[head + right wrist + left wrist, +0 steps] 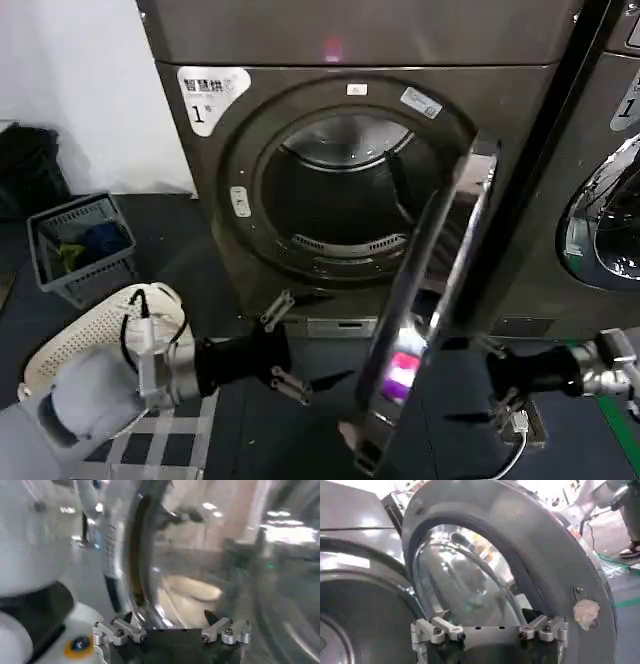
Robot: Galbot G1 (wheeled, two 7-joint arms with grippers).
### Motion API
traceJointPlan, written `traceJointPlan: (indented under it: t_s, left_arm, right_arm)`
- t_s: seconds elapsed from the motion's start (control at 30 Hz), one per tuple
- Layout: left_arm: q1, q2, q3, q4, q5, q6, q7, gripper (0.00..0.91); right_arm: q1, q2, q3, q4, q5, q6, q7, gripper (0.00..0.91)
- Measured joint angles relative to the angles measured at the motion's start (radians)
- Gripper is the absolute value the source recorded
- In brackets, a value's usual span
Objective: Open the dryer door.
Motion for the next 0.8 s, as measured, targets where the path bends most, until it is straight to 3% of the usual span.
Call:
traceJointPlan:
  t_s: [0.47, 0.8]
  left_arm:
    - [-0.137, -0.072, 0.144, 0.03, 0.028, 0.017, -0.007, 0.907]
    - [-0.25, -0.135, 0.271, 0.062, 0.042, 0.036, -0.019, 0.907]
  right_arm:
    - [-0.02, 0.047, 0.019, -0.365, -0.065, 0.124, 0.143, 0.907]
    - [-0.128, 0.119, 0.237, -0.649, -0.123, 0.18, 0.202, 0.907]
